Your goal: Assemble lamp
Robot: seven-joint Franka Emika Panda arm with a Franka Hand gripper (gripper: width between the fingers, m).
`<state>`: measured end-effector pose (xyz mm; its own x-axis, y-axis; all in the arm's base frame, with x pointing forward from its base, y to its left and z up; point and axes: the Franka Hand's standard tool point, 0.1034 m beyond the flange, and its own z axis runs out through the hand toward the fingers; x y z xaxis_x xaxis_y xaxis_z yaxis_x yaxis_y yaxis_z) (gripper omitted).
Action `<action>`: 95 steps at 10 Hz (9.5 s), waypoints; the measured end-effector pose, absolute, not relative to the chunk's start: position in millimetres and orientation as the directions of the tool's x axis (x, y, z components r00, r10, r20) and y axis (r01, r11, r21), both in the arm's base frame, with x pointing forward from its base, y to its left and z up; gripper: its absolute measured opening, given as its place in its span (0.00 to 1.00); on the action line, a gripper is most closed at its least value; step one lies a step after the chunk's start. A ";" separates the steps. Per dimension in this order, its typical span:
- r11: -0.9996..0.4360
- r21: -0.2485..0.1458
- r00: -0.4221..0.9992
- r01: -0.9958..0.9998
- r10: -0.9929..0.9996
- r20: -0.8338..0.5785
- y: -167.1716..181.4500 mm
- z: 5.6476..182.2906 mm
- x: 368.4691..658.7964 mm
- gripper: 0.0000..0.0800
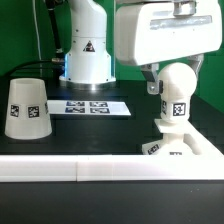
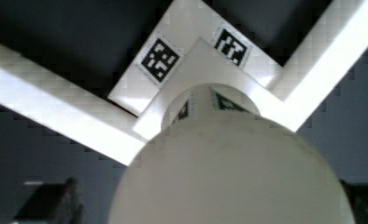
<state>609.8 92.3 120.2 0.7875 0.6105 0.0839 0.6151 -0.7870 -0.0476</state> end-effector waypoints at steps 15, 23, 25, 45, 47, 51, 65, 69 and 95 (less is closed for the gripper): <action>-0.919 -0.021 0.918 0.394 0.392 0.059 82.1 118.2 614.2 0.72; -0.984 -0.052 0.984 -0.168 -0.171 0.050 84.2 119.5 616.7 0.72; -0.958 -0.058 0.958 -0.282 -0.285 0.044 84.4 119.8 616.8 0.72; 0.163 0.030 -0.165 -0.986 -0.965 -0.204 102.5 113.7 607.2 0.72; 0.026 0.022 -0.029 -0.999 -0.980 -0.197 103.0 114.6 605.1 0.86; -0.404 -0.057 0.408 -0.913 -0.899 -0.158 102.3 114.6 605.8 0.87; -0.988 -0.114 0.995 0.104 0.103 0.017 99.4 117.9 607.7 0.87; -0.895 -0.083 0.899 0.438 0.434 0.065 104.0 118.5 610.0 0.87; -0.998 -0.039 0.996 0.048 0.045 0.070 97.9 116.7 614.4 0.72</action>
Offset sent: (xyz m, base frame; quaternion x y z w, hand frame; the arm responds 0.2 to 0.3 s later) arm 0.0074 0.0103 -0.0023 -0.0218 -0.0101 -0.2122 0.9769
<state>614.4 97.9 116.7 0.9965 0.0451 0.0704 0.0479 -0.9981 -0.0385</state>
